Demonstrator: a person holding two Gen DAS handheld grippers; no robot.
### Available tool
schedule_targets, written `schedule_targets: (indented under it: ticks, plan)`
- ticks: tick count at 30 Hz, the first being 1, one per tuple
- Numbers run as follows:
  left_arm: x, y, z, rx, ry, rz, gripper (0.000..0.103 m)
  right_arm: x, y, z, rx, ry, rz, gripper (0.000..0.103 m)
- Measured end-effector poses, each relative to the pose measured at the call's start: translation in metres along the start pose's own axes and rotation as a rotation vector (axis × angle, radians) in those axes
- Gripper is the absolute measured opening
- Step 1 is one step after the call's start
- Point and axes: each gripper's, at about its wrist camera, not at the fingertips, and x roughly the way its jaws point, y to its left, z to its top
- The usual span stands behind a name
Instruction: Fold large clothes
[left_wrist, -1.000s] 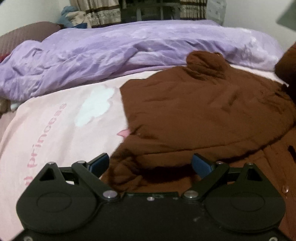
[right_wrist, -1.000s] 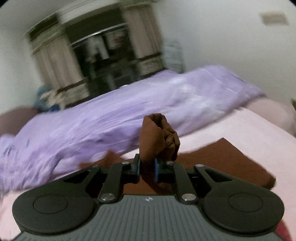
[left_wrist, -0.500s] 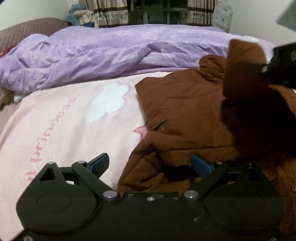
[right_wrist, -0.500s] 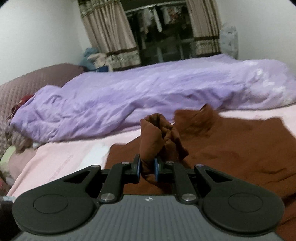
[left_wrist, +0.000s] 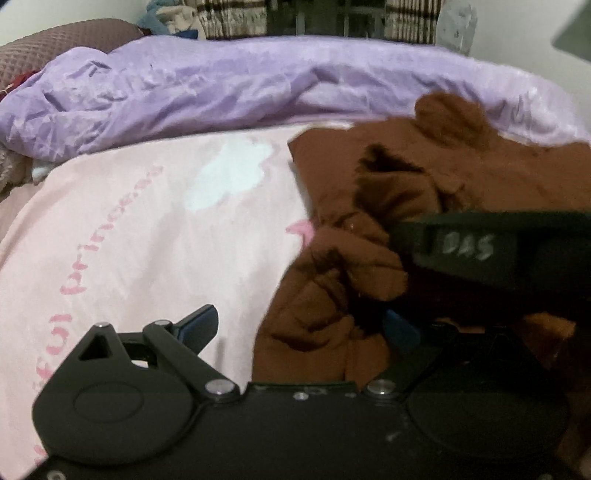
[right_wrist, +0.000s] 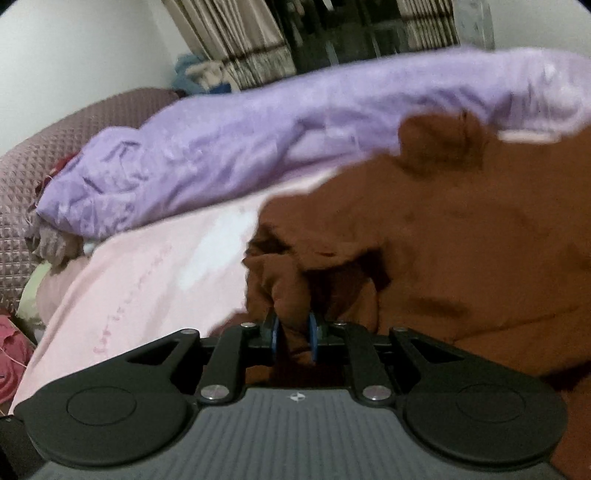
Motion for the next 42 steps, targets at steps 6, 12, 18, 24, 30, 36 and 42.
schedule_targets:
  ticks: [6,12,18,24,30,36,42]
  plan:
    - [0.001,0.005,0.0,-0.031,0.011,0.006,0.098,-0.01,0.0,-0.001,0.002,-0.006,0.087,0.05]
    - [-0.014,0.004,0.0,-0.04,-0.039,-0.019,0.098,-0.071,-0.005,0.008,0.015,-0.178,0.119,0.037]
    - [-0.013,-0.013,-0.001,-0.002,-0.036,-0.028,0.098,-0.058,-0.028,0.006,0.1,-0.143,0.098,0.026]
    - [0.01,-0.02,-0.01,-0.004,0.002,-0.038,0.099,0.01,-0.035,-0.006,0.091,0.012,0.016,0.015]
    - [-0.006,-0.02,-0.007,0.006,-0.053,-0.009,0.099,-0.029,-0.036,0.017,0.023,0.001,0.079,0.034]
    - [-0.066,-0.017,-0.027,0.027,-0.071,-0.007,0.1,-0.166,-0.088,0.036,-0.19,-0.169,-0.046,0.097]
    - [-0.095,-0.013,-0.072,0.064,0.029,0.082,0.101,-0.257,-0.192,0.003,-0.295,-0.197,-0.402,0.099]
